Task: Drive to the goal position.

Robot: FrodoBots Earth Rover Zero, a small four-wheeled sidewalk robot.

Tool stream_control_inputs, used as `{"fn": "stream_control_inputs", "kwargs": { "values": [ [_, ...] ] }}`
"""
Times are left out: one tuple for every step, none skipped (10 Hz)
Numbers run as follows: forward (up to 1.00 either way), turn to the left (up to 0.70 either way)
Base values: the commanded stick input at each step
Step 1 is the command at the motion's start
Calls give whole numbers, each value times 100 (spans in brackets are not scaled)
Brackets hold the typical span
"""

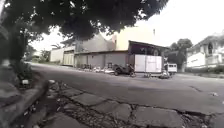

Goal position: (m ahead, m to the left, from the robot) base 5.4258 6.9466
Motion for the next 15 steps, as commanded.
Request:
{"fn": "stream_control_inputs", "kwargs": {
  "values": [
    [5,0],
    [5,0],
    [6,0],
    [6,0],
    [6,0],
    [6,0],
    [6,0],
    [6,0],
    [6,0],
    [12,0],
    [48,0],
    [67,0],
    [70,6],
    [70,27],
    [70,35]
  ]
}}
